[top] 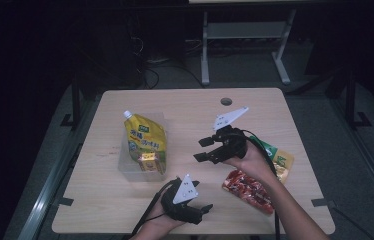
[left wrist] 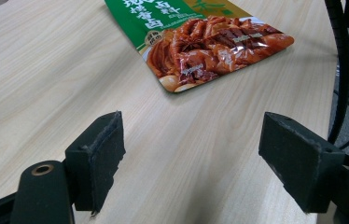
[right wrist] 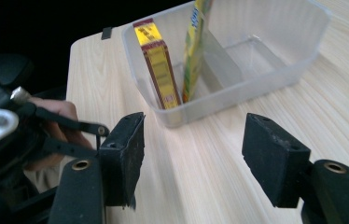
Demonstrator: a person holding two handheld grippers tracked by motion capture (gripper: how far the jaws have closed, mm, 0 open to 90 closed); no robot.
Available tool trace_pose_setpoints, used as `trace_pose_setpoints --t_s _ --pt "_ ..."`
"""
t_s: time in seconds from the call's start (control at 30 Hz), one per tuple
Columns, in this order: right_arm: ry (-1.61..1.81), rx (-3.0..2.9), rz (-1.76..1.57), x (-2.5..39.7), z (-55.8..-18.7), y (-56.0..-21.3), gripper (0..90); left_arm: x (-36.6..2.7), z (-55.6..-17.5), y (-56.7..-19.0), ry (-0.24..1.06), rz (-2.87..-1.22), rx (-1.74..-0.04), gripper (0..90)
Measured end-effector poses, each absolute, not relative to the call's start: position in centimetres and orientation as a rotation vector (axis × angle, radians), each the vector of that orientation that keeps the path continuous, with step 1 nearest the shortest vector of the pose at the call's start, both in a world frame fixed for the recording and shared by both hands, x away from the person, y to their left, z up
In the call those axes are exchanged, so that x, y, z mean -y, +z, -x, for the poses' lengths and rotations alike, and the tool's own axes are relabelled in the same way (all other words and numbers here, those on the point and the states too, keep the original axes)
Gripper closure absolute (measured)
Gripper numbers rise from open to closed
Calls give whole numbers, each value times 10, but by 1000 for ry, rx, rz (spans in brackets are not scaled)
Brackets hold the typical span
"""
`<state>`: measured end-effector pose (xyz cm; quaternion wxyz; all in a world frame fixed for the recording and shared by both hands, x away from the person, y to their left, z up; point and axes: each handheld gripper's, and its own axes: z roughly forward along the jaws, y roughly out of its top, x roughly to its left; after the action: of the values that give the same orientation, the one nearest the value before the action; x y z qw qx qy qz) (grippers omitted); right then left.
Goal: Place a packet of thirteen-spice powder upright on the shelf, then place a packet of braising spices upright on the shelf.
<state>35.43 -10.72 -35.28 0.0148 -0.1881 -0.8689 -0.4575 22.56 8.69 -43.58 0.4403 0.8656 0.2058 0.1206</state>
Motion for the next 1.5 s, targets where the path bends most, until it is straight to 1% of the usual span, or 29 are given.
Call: trace_pose_setpoints --t_s 0.3,0.77,0.9,1.1,1.23,1.33,1.5 --pt "-1434 2700 693 143 -348 -354 367 -86 -226 -436 306 -2150 -504 213" --pt "-1407 2708 832 176 -341 -363 347 -85 -231 -435 300 -2164 -506 232" --pt "-1390 2721 865 184 -339 -366 339 -81 -232 -433 311 -2185 -491 249" --pt "-1378 2722 957 203 -336 -371 329 -72 -238 -430 293 -2186 -489 260" --pt "-1373 2747 1009 218 -333 -375 319 -67 -244 -428 284 -2185 -489 295" --pt "-1375 2745 1068 226 -330 -377 314 -62 -248 -427 274 -2178 -495 338" --pt "-1350 2736 1159 239 -326 -383 312 -55 -257 -428 241 -2179 -477 460"
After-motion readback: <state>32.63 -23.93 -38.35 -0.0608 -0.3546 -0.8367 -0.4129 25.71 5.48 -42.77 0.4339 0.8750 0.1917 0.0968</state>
